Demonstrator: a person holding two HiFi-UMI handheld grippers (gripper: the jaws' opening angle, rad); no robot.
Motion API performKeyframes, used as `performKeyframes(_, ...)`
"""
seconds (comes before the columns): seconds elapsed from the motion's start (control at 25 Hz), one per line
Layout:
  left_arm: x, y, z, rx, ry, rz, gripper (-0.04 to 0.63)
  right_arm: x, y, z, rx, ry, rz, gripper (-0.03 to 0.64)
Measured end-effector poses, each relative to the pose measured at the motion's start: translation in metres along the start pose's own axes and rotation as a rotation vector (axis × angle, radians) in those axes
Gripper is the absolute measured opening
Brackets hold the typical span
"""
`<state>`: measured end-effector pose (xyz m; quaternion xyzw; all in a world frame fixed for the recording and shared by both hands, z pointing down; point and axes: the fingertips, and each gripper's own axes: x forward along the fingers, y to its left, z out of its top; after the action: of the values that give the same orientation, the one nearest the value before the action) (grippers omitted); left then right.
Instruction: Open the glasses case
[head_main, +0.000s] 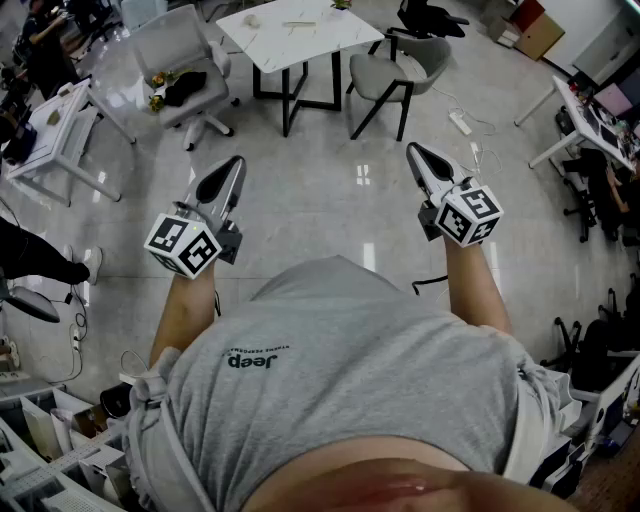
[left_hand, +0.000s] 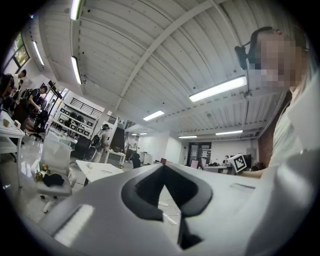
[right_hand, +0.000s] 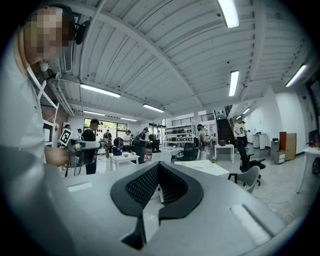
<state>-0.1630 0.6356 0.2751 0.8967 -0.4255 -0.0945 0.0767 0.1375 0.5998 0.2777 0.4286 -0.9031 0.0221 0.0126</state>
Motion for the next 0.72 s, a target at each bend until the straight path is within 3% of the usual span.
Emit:
performKeyframes(0.4, 0.005, 0.0, -0.005, 0.001, -0.002, -0.01, 0.054, 0.001, -0.003, -0.001, 0.002, -0.009, 0.006, 0.002)
performKeyframes(0.6, 0.013, 0.001, -0.005, 0.003, -0.005, -0.015, 0.054, 0.002, -0.012, 0.001, 0.091, -0.037, 0.026, 0.003)
performKeyframes(0.72, 0.018, 0.0, -0.006, 0.002, 0.0, -0.014, 0.054, 0.002, -0.016, 0.0, 0.09, -0.036, 0.029, 0.003)
